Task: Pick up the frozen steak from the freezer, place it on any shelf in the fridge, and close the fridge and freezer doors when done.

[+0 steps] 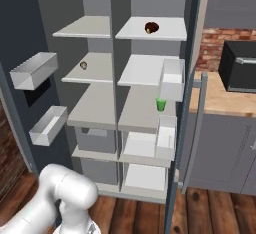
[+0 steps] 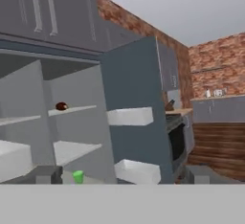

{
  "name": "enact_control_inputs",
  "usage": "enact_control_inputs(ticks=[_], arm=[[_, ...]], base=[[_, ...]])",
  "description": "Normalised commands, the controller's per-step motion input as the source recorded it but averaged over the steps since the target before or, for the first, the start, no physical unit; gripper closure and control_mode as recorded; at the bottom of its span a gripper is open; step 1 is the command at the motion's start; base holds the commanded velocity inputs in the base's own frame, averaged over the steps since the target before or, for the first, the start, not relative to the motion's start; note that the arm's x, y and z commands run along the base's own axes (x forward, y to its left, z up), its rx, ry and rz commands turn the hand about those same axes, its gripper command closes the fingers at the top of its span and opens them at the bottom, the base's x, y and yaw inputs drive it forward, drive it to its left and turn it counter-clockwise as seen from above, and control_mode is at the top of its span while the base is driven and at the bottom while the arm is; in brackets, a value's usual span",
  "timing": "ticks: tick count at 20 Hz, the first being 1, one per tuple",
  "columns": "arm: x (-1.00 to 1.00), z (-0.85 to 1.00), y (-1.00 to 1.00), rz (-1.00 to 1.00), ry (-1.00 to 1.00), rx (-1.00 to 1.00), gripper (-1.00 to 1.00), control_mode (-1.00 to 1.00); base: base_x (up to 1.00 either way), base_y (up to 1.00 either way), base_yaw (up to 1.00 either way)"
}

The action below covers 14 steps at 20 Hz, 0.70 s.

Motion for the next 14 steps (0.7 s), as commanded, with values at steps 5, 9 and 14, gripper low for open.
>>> enact_control_inputs(ticks=[5,9,14], arm=[[0.59,-0.24,0.85,-0.33,0.00,-0.04,-1.00,-1.00],[0.70,-0.39,0.43,-0.22,0.00,-0.03,-1.00,-1.00],[0.68,-0.36,0.12,-0.13,0.00,0.00,-1.00,-1.00]], base=[[0.00,0.00,0.00],[0.00,0.00,0.00],[0.00,0.00,0.00]])
